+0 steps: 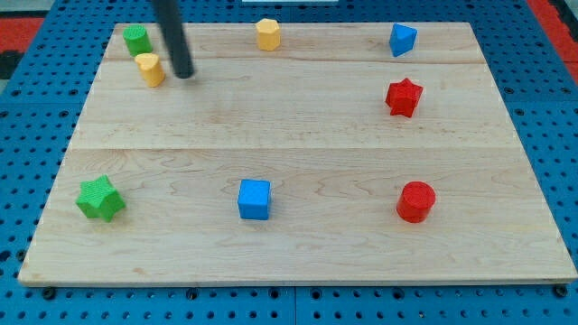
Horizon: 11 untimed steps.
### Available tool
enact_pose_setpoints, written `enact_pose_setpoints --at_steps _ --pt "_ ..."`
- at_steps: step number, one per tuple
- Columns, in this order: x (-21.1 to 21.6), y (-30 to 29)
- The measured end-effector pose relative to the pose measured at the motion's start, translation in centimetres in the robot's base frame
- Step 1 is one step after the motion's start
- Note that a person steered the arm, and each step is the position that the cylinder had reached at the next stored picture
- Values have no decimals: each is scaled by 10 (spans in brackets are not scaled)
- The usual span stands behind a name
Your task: Move the red circle below the red star
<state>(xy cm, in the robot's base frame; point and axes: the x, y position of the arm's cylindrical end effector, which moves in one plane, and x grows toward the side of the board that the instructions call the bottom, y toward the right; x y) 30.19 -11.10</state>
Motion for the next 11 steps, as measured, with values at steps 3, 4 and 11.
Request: enact_pose_setpoints --at_steps 3,4,11 --pt "144 296" --pt "207 321" --pt "115 214"
